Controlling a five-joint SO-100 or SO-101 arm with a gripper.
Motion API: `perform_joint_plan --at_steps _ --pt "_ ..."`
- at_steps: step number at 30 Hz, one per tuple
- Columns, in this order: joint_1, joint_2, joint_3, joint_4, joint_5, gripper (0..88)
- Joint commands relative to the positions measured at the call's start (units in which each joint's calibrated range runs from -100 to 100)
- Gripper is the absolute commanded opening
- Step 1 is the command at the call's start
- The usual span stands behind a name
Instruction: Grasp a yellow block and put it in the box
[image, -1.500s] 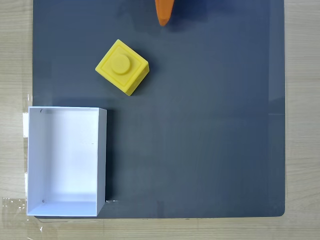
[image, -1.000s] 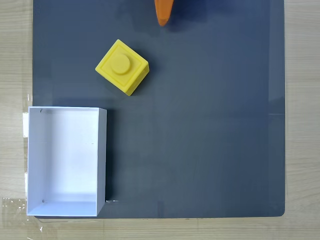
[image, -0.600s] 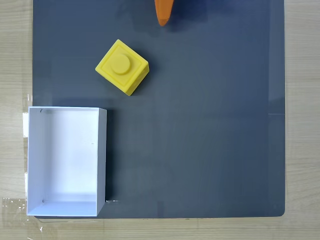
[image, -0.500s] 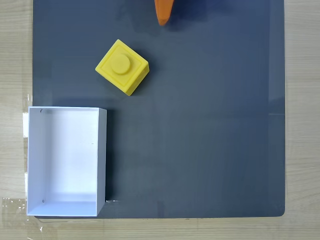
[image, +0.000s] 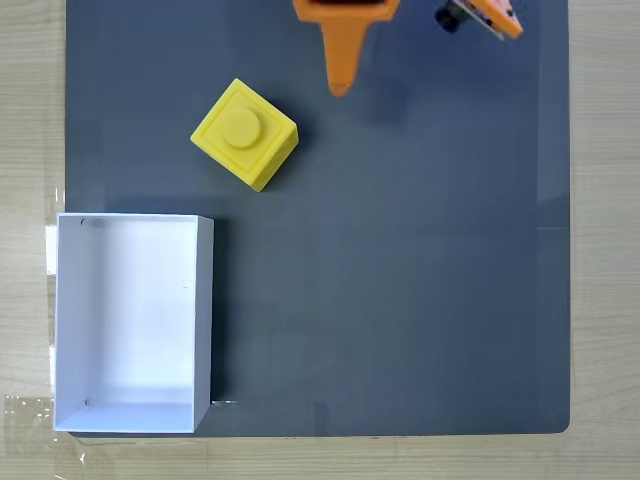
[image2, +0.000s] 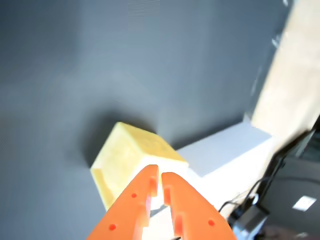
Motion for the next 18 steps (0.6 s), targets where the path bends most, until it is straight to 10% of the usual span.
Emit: perform_joint_plan --at_steps 1,18 --pt "0.53 7.31 -16.62 2.11 -5.86 1.4" --pt "11.56 37.48 -55.06 32.65 -11.16 9.3"
